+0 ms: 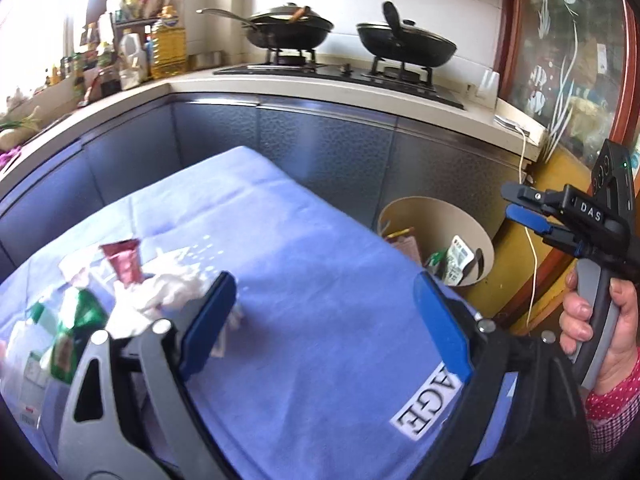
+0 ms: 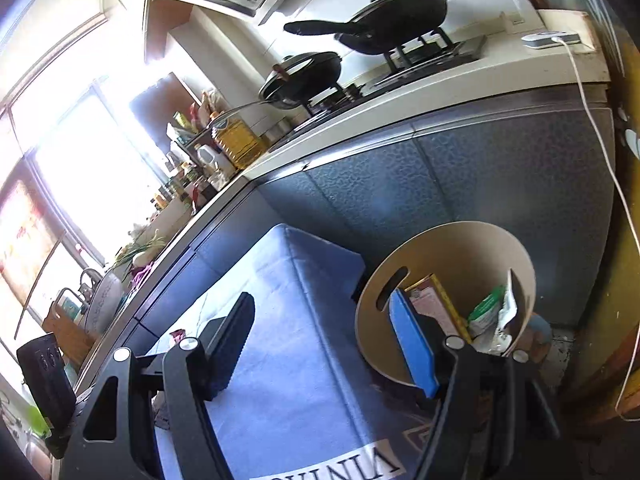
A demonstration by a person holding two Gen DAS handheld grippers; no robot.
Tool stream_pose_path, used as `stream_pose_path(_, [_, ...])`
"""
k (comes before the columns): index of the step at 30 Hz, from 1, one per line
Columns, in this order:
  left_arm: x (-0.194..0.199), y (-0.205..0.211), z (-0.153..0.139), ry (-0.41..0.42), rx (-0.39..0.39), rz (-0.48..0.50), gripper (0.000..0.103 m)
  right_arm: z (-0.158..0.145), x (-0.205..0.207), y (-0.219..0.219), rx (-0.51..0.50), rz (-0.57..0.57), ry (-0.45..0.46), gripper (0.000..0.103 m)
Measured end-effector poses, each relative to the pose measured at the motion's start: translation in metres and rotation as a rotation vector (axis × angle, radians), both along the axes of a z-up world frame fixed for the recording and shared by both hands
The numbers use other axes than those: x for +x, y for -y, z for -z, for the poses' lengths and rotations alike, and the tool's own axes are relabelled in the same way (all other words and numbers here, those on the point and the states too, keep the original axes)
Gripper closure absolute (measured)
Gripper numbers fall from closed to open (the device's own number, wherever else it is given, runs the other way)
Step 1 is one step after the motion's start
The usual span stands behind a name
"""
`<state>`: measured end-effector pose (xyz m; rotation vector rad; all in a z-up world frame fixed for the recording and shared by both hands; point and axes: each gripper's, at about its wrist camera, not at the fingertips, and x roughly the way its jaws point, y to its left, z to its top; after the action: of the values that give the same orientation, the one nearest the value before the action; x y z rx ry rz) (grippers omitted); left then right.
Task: Collect trash
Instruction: 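Carry both items over the beige bin and open both tools to drop them, then grasp and lift the pink paper cup with left tool while right tool grasps clear bottle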
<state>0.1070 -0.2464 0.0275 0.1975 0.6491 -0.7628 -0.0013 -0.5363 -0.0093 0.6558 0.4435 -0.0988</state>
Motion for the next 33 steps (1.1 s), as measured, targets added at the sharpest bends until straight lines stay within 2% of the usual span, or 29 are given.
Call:
stream_pose_path(4, [0.000,-0.067,0.005,0.005,-0.017,-0.120,0.017,-0.003,0.022,-0.042,-0.017,-0.100,-0.027,0.033])
stream_pose_path(14, [0.004,-0.242,0.030,-0.064,-0.064,-0.450,0.017,-0.005,0.076,-0.174,-0.054,-0.395,-0.091,0.033])
stream_pose_path(21, [0.013,-0.341,0.037,-0.067,-0.090,-0.648,0.017,-0.007,0.098,-0.268,-0.098,-0.617,-0.137,0.033])
stream_pose_path(26, [0.037,-0.380,0.023,-0.039,-0.102,-0.720,0.017,-0.011,0.108,-0.322,-0.137,-0.716,-0.156,0.033])
stream_pose_path(33, [0.091,-0.362,0.008,-0.007,-0.084,-0.668,0.010,-0.021,0.134,-0.348,-0.121,-0.738,-0.168,0.033])
